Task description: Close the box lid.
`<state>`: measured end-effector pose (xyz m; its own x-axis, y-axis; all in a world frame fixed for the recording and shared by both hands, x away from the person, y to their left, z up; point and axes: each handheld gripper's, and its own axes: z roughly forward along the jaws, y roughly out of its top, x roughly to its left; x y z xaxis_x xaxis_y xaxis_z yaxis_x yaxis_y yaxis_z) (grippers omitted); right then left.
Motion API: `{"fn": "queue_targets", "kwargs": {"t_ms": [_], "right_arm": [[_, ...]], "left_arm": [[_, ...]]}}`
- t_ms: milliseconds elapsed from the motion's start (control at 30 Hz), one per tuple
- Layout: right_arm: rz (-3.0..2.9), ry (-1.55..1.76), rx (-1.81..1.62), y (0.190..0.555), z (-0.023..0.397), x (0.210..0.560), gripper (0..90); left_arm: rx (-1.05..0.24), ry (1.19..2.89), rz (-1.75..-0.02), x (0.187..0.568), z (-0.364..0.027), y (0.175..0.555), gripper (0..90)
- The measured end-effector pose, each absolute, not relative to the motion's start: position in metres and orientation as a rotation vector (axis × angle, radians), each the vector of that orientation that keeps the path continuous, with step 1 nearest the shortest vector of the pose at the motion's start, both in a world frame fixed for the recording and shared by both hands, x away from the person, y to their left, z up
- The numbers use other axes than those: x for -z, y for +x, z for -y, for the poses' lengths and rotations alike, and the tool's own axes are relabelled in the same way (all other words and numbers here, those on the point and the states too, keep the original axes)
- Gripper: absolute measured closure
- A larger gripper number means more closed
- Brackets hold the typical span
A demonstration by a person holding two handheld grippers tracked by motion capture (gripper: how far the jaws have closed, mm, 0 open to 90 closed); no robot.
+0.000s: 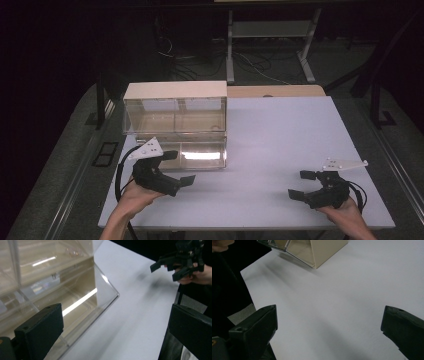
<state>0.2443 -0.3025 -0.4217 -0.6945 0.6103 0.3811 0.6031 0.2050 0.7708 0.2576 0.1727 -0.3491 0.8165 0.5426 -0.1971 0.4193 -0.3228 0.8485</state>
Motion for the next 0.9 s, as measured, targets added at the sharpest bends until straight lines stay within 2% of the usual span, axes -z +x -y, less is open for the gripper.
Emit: {"fn": "queue_targets", "kwargs": {"t_ms": [567, 900], "right_arm": [[-2.443, 1.214, -1.546, 0.243, 0.302, 0.422, 0.4], [-2.443, 1.210, -1.546, 0.243, 0.301, 0.423, 0.5]], "left_arm": [[-0.112, 2.081, -0.698, 0.391, -0.164, 0.248, 0.0], [-0.101, 2.073, -0.737, 0.409, -0.162, 0.246, 0.0]]}}
